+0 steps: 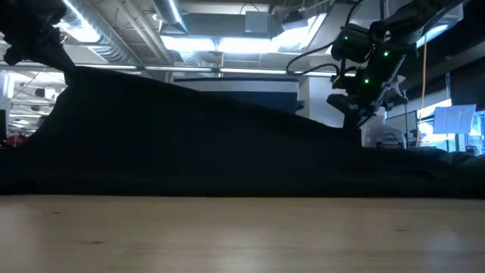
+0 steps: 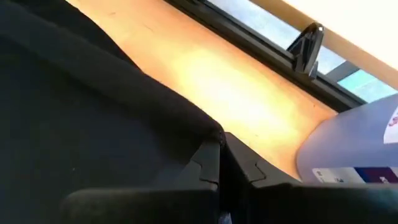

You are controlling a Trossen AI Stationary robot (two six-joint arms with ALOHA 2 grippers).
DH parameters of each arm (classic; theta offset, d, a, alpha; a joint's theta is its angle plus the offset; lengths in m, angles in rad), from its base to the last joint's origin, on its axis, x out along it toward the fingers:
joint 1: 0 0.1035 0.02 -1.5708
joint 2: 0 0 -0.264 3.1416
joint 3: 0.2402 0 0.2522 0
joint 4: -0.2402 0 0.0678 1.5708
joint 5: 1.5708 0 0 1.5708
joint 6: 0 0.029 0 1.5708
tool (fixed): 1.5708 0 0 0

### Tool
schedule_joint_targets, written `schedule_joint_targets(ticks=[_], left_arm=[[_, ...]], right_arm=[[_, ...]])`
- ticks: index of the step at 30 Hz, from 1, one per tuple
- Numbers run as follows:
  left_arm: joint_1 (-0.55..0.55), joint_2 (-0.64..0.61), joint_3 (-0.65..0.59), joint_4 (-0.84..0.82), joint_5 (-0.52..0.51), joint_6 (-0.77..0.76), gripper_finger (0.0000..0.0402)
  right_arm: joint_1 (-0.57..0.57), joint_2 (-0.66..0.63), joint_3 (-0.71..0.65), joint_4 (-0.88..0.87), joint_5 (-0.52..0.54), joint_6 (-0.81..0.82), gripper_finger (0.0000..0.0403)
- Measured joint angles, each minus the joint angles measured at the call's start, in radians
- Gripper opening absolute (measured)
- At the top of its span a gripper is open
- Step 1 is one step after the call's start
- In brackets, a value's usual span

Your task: Fold Laundry from Bin

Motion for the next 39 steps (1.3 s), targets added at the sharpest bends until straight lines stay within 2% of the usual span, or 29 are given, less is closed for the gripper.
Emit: schedule_joint_targets(ticks=[7,17,23,27,30,34,36,39], left_arm=[[0.025,0.000,0.000,0.000,0.001,-0.005,0.0013],[0.077,0.000,0.001,-0.002,0.001,-0.015,0.0109],[0.091,0.006,0.072,0.023,0.082,0.112,0.0128],[0.091,0.021,0.126,0.159,0.086,0.244,0.0126],[0.091,0.043,0.137,0.318,0.122,0.404,0.0126],[0.090,0.124,0.109,0.516,0.196,0.568,0.0125],[0.090,0.185,0.081,0.568,0.231,0.589,0.0125],[0.090,0.284,0.030,0.619,0.297,0.577,0.0125]], right_arm=[[-0.015,0.056,0.000,0.014,0.000,0.003,0.0014],[-0.014,0.131,0.003,0.079,0.037,0.036,0.0147],[-0.013,0.131,0.111,-0.056,0.063,-0.027,0.0203],[-0.012,0.131,0.234,-0.168,0.051,-0.051,0.0215],[-0.006,0.119,0.328,-0.228,-0.043,-0.055,0.0216],[0.070,0.105,0.380,-0.157,-0.248,-0.074,0.0216],[0.140,0.105,0.381,-0.110,-0.326,-0.068,0.0216],[0.265,0.132,0.381,-0.097,-0.349,-0.044,0.0215]])
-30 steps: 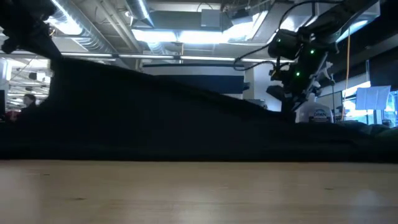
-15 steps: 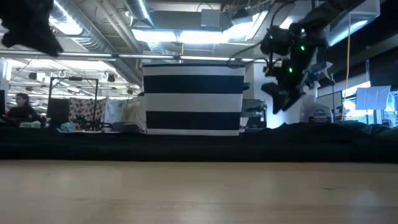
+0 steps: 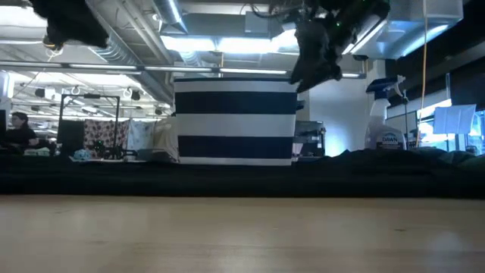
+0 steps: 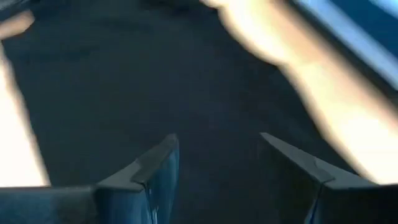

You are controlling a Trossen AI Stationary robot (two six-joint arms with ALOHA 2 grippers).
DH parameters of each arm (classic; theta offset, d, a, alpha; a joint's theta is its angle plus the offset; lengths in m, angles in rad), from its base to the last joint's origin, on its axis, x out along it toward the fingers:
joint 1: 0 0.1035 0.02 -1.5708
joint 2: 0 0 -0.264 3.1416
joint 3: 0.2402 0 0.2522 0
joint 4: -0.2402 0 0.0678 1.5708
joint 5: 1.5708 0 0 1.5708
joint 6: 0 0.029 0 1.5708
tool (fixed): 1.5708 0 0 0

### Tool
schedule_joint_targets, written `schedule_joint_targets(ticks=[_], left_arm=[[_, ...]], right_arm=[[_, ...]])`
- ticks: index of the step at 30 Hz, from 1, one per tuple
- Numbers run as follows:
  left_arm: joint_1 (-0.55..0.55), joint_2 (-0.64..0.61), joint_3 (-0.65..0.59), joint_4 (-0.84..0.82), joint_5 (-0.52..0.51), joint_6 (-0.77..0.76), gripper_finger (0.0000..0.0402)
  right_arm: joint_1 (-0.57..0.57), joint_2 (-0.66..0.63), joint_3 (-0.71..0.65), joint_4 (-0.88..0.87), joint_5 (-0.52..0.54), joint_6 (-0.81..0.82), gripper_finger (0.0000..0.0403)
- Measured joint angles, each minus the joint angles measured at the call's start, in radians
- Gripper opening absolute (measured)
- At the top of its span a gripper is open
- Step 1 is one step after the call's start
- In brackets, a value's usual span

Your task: Fold Laundry from Bin

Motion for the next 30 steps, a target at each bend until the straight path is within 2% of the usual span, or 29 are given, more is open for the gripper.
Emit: schedule_joint_targets(ticks=[3,8,14,19,24,30], left_arm=[[0.000,0.105,-0.059,0.069,0.101,0.000,0.0125],[0.000,0.263,-0.142,0.109,0.250,-0.043,0.0125],[-0.022,0.391,-0.256,0.166,0.357,-0.156,0.0125],[-0.042,0.468,-0.295,0.239,0.457,-0.185,0.0125],[-0.085,0.536,-0.295,0.298,0.504,-0.195,0.0125],[-0.148,0.584,-0.290,0.335,0.521,-0.283,0.0125]], right_arm=[[0.122,0.047,-0.008,-0.020,0.001,0.008,0.0215],[0.287,0.127,-0.088,-0.001,0.007,0.119,0.0215],[0.416,0.204,-0.195,0.007,0.038,0.288,0.0215],[0.505,0.208,-0.241,0.086,0.118,0.286,0.0215],[0.575,0.209,-0.306,0.114,0.157,0.317,0.0215],[0.643,0.207,-0.378,0.189,0.182,0.362,0.0215]])
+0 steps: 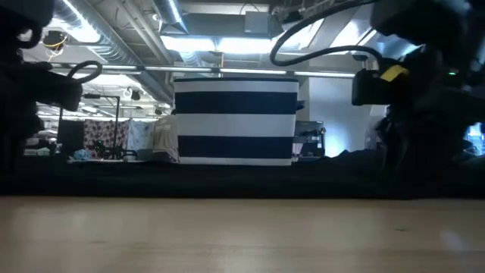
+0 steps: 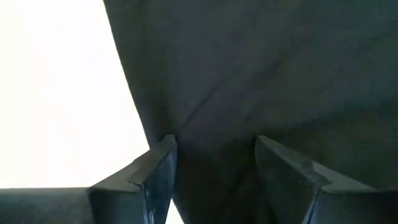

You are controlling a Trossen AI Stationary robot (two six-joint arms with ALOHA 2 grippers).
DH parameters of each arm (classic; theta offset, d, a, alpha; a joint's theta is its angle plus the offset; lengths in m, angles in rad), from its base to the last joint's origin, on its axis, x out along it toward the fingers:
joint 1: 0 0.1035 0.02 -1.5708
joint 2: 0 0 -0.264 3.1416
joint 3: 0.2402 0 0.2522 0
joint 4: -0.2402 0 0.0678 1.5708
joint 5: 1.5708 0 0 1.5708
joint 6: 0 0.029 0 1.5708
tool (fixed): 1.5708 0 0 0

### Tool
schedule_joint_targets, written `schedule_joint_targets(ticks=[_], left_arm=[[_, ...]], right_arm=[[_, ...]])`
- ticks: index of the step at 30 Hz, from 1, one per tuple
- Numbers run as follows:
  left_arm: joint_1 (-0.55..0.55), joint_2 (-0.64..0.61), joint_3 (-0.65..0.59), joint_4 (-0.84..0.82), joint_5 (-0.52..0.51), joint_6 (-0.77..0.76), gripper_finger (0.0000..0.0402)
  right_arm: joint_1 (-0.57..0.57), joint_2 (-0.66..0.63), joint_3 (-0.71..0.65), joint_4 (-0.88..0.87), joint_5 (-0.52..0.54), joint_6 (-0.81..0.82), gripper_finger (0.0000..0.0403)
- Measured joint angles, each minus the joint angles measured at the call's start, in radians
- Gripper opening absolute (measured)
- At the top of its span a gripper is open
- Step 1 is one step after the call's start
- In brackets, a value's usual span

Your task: Fold Laundry from Bin

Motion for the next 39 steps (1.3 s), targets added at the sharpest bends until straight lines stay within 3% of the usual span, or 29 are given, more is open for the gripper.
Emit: schedule_joint_targets(ticks=[9,17,26,31,39], left_arm=[[-0.054,0.004,-0.002,0.068,0.020,-0.006,0.0125],[-0.065,0.004,-0.003,0.072,0.018,-0.083,0.0125],[-0.066,0.006,-0.006,0.147,-0.005,-0.090,0.0125],[-0.065,0.008,-0.007,0.139,-0.115,-0.118,0.0125],[-0.115,0.033,-0.007,0.152,-0.121,-0.156,0.0125]], right_arm=[[0.002,0.000,-0.015,0.017,0.096,0.056,0.0215],[0.011,-0.005,0.008,0.015,0.072,0.335,0.0215],[-0.006,-0.002,0.090,-0.037,0.270,0.683,0.0215],[-0.011,0.076,0.079,-0.036,0.235,0.717,0.0215],[0.121,0.153,0.085,0.067,0.183,0.777,0.0215]])
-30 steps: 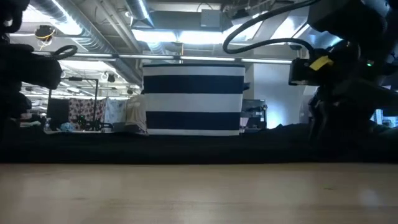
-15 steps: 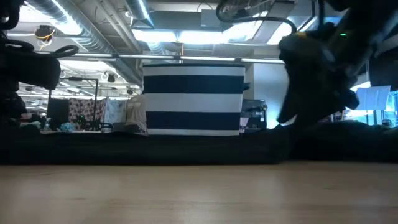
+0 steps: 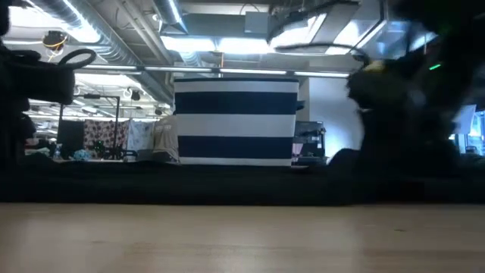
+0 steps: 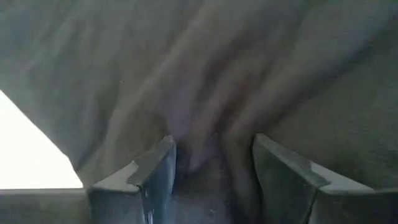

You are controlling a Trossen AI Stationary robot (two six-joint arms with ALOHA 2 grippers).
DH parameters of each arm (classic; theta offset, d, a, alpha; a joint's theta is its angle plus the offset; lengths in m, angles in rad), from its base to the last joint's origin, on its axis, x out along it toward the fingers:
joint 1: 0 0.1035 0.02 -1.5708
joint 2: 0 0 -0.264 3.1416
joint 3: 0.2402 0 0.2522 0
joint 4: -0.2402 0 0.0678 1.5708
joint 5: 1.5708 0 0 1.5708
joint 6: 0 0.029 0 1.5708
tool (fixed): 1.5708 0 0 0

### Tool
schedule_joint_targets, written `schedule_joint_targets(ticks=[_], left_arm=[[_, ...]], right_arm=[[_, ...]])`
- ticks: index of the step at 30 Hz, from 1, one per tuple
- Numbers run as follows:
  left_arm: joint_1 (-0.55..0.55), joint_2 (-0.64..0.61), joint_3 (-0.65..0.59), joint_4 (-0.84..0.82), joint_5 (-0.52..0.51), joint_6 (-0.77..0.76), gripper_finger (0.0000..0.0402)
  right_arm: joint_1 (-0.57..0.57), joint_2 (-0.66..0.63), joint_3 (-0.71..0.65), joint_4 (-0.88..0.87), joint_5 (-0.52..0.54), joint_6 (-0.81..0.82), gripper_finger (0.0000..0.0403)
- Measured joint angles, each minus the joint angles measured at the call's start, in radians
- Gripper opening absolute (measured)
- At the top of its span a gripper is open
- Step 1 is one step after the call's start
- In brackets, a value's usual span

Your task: Fold Laundry from Bin

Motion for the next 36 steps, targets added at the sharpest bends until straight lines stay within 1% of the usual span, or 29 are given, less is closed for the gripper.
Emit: schedule_joint_targets(ticks=[1,5,8,10,12,15,17,19,22,24,26,28,30,32,33,36], left_arm=[[-0.012,0.012,0.001,0.018,0.020,-0.005,0.0125],[-0.091,0.052,0.005,0.127,0.157,-0.040,0.0125],[-0.151,0.063,0.004,0.187,0.203,-0.119,0.0125],[-0.187,0.065,0.001,0.248,0.205,-0.163,0.0125],[-0.214,0.069,0.001,0.310,0.185,-0.165,0.0125],[-0.229,0.067,0.023,0.317,0.144,-0.158,0.0125],[-0.227,0.054,0.046,0.293,0.135,-0.132,0.0125],[-0.220,0.031,0.085,0.213,0.133,-0.109,0.0125],[-0.202,-0.027,0.171,0.031,0.095,-0.069,0.0125],[-0.174,-0.066,0.236,-0.116,0.031,-0.030,0.0125],[-0.146,-0.101,0.289,-0.251,-0.073,-0.017,0.0125],[-0.106,-0.129,0.318,-0.345,-0.175,-0.054,0.0125],[-0.054,-0.141,0.314,-0.392,-0.218,-0.111,0.0125],[0.000,-0.141,0.287,-0.396,-0.214,-0.138,0.0125],[0.024,-0.138,0.267,-0.375,-0.195,-0.139,0.0125],[0.089,-0.122,0.193,-0.285,-0.092,-0.136,0.0125]], right_arm=[[0.019,-0.002,0.000,0.003,-0.003,0.013,0.0215],[0.099,-0.001,0.027,-0.017,-0.044,0.029,0.0215],[0.180,0.000,0.052,-0.014,-0.088,0.032,0.0215],[0.236,0.004,0.074,-0.015,-0.091,0.033,0.0215],[0.290,0.006,0.088,0.005,-0.095,0.037,0.0215],[0.353,0.006,0.103,0.030,-0.083,0.043,0.0215],[0.367,0.006,0.117,0.014,-0.080,0.047,0.0215],[0.358,-0.001,0.149,-0.038,-0.094,0.044,0.0215],[0.323,-0.026,0.230,-0.147,-0.076,-0.034,0.0215],[0.298,-0.046,0.289,-0.255,-0.025,-0.107,0.0215],[0.264,-0.055,0.344,-0.351,0.052,-0.168,0.0215],[0.224,-0.060,0.381,-0.419,0.148,-0.202,0.0215],[0.179,-0.064,0.390,-0.442,0.226,-0.202,0.0215],[0.133,-0.061,0.390,-0.439,0.244,-0.197,0.0215],[0.112,-0.052,0.389,-0.436,0.241,-0.196,0.0215],[0.055,-0.021,0.389,-0.417,0.203,-0.195,0.0215]])
